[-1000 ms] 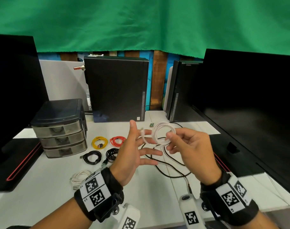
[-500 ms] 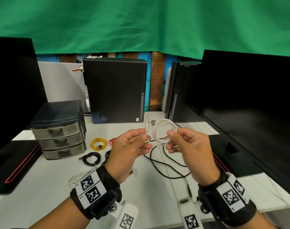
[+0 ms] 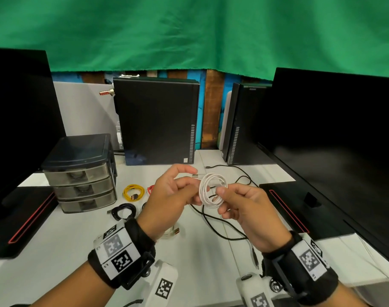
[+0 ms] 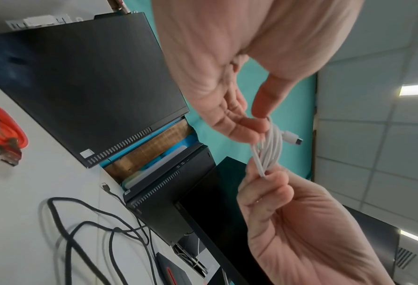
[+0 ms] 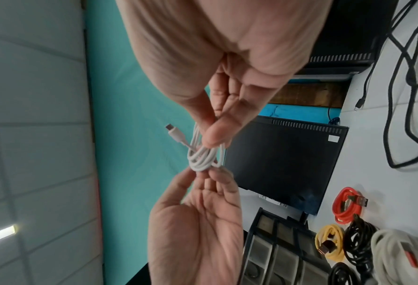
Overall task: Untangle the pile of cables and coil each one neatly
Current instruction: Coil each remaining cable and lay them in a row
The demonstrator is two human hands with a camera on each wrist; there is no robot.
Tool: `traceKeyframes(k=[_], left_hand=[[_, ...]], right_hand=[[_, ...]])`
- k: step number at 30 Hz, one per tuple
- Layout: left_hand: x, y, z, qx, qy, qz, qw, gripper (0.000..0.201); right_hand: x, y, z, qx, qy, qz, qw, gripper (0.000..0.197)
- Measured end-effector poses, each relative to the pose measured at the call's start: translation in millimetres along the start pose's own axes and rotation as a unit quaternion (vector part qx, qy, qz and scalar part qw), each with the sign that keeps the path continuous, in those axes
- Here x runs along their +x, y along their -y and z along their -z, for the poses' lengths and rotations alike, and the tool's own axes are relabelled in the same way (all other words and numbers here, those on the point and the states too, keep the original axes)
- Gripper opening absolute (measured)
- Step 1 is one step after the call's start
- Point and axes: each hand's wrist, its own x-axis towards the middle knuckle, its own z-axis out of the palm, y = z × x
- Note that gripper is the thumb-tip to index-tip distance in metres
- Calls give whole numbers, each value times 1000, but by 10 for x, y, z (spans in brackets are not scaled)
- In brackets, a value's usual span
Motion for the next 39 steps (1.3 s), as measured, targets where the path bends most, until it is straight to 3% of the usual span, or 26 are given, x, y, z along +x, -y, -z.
traceKeyframes(k=[3,6,10,16,19,21,24,29,31,33,36,39], left_hand=[[-37,-46,-4,-19,32,-7,999,34],[-75,8,-8,116,48,-86,988,51],[-105,153,-53,250,19,-193,949,36],[-105,246,-88,255,-40,-221,941,37],[-94,265,-94,348,-82,-233,905,42],[-103,272,-70,411,-90,-285,861,39],[-151,294,-99,461,-51,-385,798,29],[-213,265,-191,463,19,-448,764,18],[-213,218,-190,459,29,-435,774,18],[-194,149,-178,420,31,-362,832,20],[-177,7,-168,273,37,-221,935,17],[-193,-183,-190,166,27,-165,972,18]], right_hand=[[-6,-25,-22,0,-20,9,1000,11],[-26,-38,-48,-11,-24,24,999,12],[-43,-64,-78,-18,-29,29,999,13],[-28,-60,-66,-24,-41,43,998,11],[-9,-86,-48,-39,-57,56,996,12],[2,-107,-46,-46,-66,54,995,12],[39,-128,-16,-19,-65,23,997,17],[71,-166,37,-27,-55,23,998,23],[59,-161,29,-55,-23,30,998,19],[50,-136,25,-82,1,35,996,11],[47,-88,22,-93,11,51,994,7],[73,-64,52,-82,24,51,995,21]])
